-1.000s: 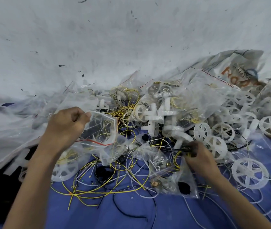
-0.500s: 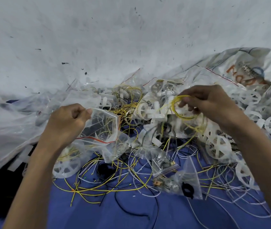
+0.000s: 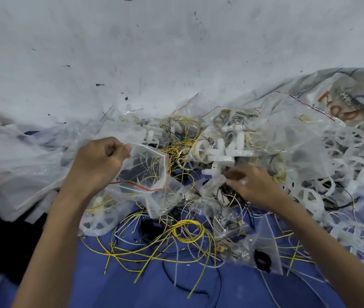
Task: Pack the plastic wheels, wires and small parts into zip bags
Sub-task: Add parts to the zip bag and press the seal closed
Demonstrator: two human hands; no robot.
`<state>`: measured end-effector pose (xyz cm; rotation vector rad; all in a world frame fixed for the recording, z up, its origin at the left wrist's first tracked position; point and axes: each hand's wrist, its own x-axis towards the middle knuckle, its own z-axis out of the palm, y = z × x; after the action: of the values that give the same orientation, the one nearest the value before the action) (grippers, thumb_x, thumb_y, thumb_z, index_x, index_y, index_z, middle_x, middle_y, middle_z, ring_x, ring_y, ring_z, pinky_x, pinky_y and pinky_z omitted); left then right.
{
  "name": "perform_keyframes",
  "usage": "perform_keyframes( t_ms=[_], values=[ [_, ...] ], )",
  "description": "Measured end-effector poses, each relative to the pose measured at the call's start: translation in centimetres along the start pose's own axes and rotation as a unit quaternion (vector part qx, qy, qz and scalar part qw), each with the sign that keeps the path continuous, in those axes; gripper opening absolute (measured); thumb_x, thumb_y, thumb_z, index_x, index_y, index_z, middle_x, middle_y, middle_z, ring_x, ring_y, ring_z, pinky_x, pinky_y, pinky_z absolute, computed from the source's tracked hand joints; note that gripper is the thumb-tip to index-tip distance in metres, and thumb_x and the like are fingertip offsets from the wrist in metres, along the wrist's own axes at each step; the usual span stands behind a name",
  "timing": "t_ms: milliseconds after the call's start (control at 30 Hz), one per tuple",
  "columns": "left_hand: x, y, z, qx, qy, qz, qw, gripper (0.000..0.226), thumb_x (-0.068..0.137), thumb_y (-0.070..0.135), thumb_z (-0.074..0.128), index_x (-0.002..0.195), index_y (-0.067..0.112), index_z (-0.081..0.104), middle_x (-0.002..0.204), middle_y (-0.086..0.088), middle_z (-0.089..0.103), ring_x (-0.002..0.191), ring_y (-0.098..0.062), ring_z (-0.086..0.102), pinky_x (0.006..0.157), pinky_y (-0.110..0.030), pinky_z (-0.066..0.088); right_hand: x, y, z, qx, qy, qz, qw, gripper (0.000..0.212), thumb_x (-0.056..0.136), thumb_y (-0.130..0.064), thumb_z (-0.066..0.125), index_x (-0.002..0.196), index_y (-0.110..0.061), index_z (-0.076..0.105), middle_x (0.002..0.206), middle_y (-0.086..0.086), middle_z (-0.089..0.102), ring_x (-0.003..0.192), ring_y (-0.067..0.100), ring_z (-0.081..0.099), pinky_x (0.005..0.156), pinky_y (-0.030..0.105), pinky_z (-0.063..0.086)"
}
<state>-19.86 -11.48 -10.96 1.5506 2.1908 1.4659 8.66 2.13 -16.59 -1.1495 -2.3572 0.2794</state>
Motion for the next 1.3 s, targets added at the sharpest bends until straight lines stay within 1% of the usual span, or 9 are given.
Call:
perform_keyframes(
  t_ms=[100,233,433,533,667,767,867,1133,1300],
  values=[
    [0.1,0.1,-0.2,-0.005,0.001,-0.008,1.000,0.028,0.089,0.038,0.057,0.069,0.020,0.064,0.076,-0.005,0.067,0.062,-0.009,0.053,0.057,-0.026,0.037,-0.7,2.2,1.2,-0.122,-0.172,0.061,0.976,0.051,0.082,-0.043,0.066,0.123,-0.014,0.057,0.119,0.003,0.059,0.110,0.023,0.054,0.091,0.034,0.045],
    [0.0,0.2,-0.2,-0.024,-0.006,-0.017,1.000,0.028,0.090,0.037,0.057,0.068,0.021,0.064,0.072,0.007,0.066,0.069,-0.010,0.057,0.060,-0.025,0.039,-1.0,3.5,2.3,-0.046,-0.116,0.037,0.991,0.023,0.084,-0.014,0.066,0.107,-0.010,0.067,0.095,0.008,0.071,0.079,0.011,0.059,0.075,0.024,0.048],
    [0.1,-0.5,-2.3,-0.113,-0.005,-0.002,0.994,0.029,0.089,0.033,0.060,0.060,0.031,0.064,0.053,0.018,0.057,0.052,0.005,0.048,0.059,-0.024,0.035,-0.4,3.1,0.7,-0.013,0.023,0.034,0.999,0.010,0.086,-0.018,0.065,0.091,-0.014,0.072,0.086,0.001,0.070,0.073,0.015,0.061,0.068,0.030,0.048],
    [0.2,-1.0,-3.2,-0.161,0.037,0.009,0.986,0.029,0.089,0.032,0.060,0.061,0.029,0.064,0.050,0.014,0.047,0.049,0.000,0.038,0.051,-0.019,0.030,0.3,2.0,-1.2,0.078,0.092,0.025,0.992,0.008,0.083,-0.010,0.067,0.088,-0.013,0.073,0.074,-0.011,0.067,0.061,-0.006,0.057,0.060,0.009,0.042],
    [0.4,-0.9,-2.9,-0.200,0.116,0.002,0.973,0.024,0.088,0.031,0.060,0.065,0.025,0.064,0.047,0.014,0.047,0.049,-0.004,0.036,0.049,-0.019,0.029,-0.1,1.8,-4.2,0.309,-0.081,0.057,0.946,0.011,0.087,-0.004,0.060,0.089,-0.007,0.070,0.073,-0.001,0.072,0.065,0.006,0.068,0.059,0.012,0.050],
    [0.5,-0.5,-2.1,-0.199,0.131,-0.001,0.971,0.022,0.088,0.029,0.059,0.067,0.027,0.064,0.048,0.015,0.052,0.046,0.001,0.040,0.052,-0.019,0.032,-0.4,3.5,-4.5,0.072,-0.190,0.049,0.978,0.011,0.086,-0.007,0.064,0.090,-0.015,0.071,0.070,-0.006,0.071,0.061,0.004,0.066,0.058,0.013,0.050],
    [0.5,-0.4,-1.6,-0.175,0.096,-0.006,0.980,0.022,0.088,0.032,0.059,0.067,0.028,0.064,0.053,0.012,0.051,0.045,0.001,0.040,0.054,-0.023,0.033,-1.3,5.5,-1.6,-0.232,-0.295,0.033,0.926,0.020,0.082,-0.012,0.060,0.099,-0.019,0.068,0.092,-0.002,0.069,0.083,0.009,0.063,0.078,0.026,0.052],
    [0.1,-0.4,-3.5,-0.244,0.030,-0.055,0.968,0.022,0.092,0.016,0.052,0.080,0.020,0.070,0.058,0.007,0.055,0.047,-0.003,0.043,0.043,-0.010,0.034,-3.2,8.5,-1.1,-0.199,-0.177,0.020,0.964,0.010,0.091,-0.012,0.050,0.100,-0.010,0.055,0.104,0.006,0.052,0.100,0.023,0.050,0.085,0.034,0.041],
    [0.5,0.3,-3.9,-0.486,0.025,-0.138,0.863,0.020,0.094,0.009,0.043,0.088,0.007,0.062,0.061,0.005,0.053,0.045,-0.001,0.045,0.040,-0.009,0.033,-2.4,5.5,-5.1,-0.090,-0.008,0.039,0.995,0.019,0.089,-0.002,0.053,0.083,-0.014,0.041,0.068,0.010,0.052,0.069,0.038,0.056,0.062,0.040,0.037]
  ],
)
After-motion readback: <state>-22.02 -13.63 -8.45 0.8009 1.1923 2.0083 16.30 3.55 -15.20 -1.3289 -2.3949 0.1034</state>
